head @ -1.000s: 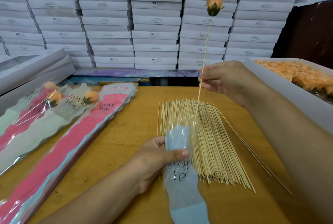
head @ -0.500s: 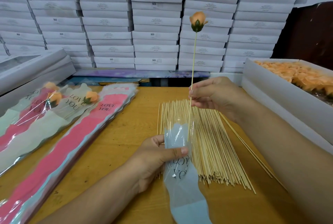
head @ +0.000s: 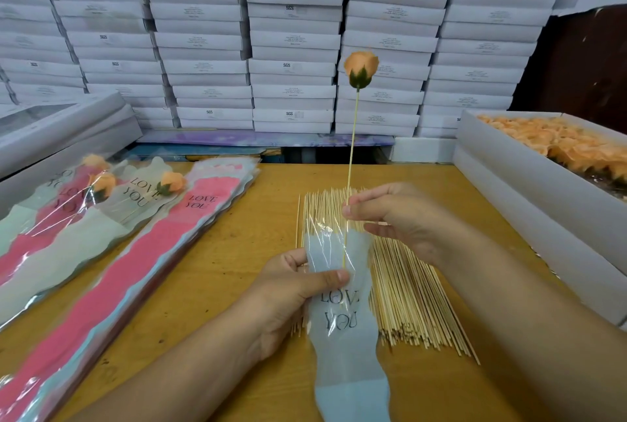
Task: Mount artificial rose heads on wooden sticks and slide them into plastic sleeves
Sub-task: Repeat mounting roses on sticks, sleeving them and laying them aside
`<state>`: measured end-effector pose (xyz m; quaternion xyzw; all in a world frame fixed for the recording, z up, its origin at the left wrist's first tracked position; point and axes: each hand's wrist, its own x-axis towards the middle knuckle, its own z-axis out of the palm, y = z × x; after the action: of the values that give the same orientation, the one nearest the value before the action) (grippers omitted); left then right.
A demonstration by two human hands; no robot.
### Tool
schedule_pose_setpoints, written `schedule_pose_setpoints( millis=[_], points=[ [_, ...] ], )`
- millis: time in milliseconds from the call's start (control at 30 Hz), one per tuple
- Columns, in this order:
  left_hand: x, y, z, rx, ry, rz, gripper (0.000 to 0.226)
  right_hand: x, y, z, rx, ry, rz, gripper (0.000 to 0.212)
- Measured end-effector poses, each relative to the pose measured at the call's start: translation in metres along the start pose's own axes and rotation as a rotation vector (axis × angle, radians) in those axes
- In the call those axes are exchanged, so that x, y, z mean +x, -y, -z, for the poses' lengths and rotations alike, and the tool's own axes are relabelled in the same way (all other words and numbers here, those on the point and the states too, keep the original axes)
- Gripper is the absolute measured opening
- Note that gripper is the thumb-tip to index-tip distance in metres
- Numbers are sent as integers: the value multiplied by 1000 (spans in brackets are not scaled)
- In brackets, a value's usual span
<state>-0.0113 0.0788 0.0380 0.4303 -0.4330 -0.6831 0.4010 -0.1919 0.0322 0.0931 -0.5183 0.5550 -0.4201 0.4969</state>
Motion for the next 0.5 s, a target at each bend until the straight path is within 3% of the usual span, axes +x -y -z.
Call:
schedule_pose_setpoints(
  millis=[267,400,500],
  points=[
    [-5,-3,-3,43,9,14,34,-2,3,2,-49,122,-3,3],
    [-7,-3,-3,63,60,27,19,9,23,8,95,2,85,6],
    [-8,-3,-3,78,88,41,20,18,36,13,180,-82,115,3]
  ],
)
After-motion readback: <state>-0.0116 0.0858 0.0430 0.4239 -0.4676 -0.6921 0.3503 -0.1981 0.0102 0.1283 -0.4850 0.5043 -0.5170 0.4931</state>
